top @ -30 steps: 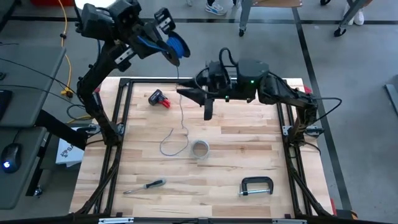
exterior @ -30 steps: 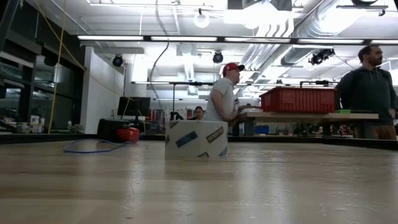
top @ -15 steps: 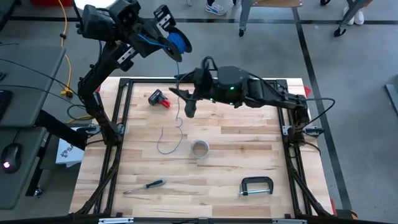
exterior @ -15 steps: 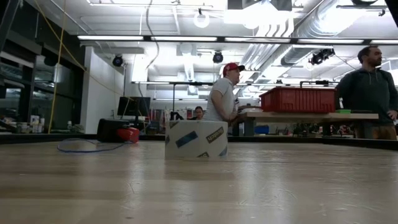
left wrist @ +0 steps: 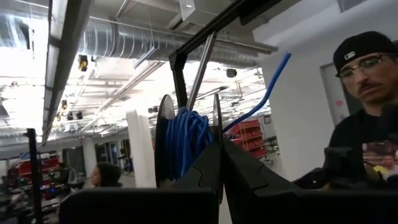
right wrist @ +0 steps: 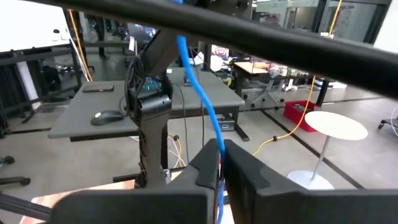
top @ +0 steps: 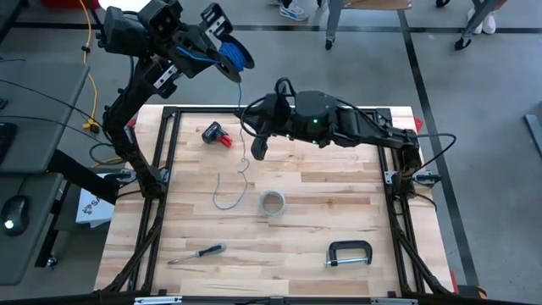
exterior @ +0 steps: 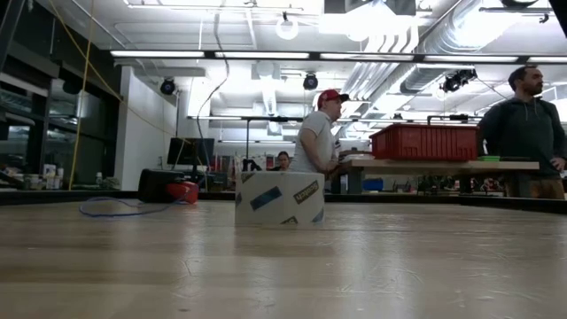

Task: Coil cords
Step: Coil the blue wire on the spool

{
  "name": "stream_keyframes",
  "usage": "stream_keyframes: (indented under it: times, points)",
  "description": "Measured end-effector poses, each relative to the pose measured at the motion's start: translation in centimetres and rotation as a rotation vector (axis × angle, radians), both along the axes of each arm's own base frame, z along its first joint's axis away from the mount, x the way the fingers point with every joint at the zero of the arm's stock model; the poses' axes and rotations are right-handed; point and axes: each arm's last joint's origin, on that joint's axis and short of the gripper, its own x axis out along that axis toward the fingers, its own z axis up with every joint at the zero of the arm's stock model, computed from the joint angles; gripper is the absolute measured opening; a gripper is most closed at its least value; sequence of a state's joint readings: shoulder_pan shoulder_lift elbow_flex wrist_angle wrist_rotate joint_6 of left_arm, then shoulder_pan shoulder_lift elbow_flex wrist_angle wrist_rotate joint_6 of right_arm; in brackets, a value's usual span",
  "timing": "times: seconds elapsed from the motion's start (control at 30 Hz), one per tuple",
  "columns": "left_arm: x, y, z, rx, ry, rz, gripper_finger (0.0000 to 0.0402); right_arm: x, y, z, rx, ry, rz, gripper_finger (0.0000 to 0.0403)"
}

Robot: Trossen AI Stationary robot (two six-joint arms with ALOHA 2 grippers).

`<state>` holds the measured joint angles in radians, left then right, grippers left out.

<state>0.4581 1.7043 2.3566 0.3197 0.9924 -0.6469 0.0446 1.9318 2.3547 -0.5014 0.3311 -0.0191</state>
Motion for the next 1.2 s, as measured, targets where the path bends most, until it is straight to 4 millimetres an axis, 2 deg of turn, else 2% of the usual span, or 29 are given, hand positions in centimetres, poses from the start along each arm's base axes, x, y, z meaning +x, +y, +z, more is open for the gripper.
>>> stream_keyframes:
  times: [0.1,0.27,0.5,0.73,1.03,1.2]
  points:
    - [-0.5,0.3,0.2,-0.001,-0.011,0.025,0.0000,-0.3,0.5,0.1,0.000,0.010,0.005,0.0003]
    - [-2.8,0.8,1.0,-0.025,-0.011,0.103,0.0000,-2.0,1.8,0.9,0.011,0.033,0.038,0.0002]
    - [-4.7,2.0,0.0,-0.199,0.283,0.199,0.0000,-4.6,3.5,2.2,-0.023,0.057,0.059,0.0001]
    - [-7.5,2.0,-1.3,-0.357,0.510,0.286,0.0000,-7.5,3.7,4.2,-0.043,0.018,0.019,0.0000]
    - [-8.0,2.2,-3.8,-0.554,0.770,0.334,0.0000,-9.5,3.3,5.7,-0.072,-0.025,0.023,0.0000]
    - [-7.4,1.6,-5.1,-0.603,0.921,0.247,0.0000,-10.1,3.0,6.1,-0.091,-0.032,0.015,0.0000]
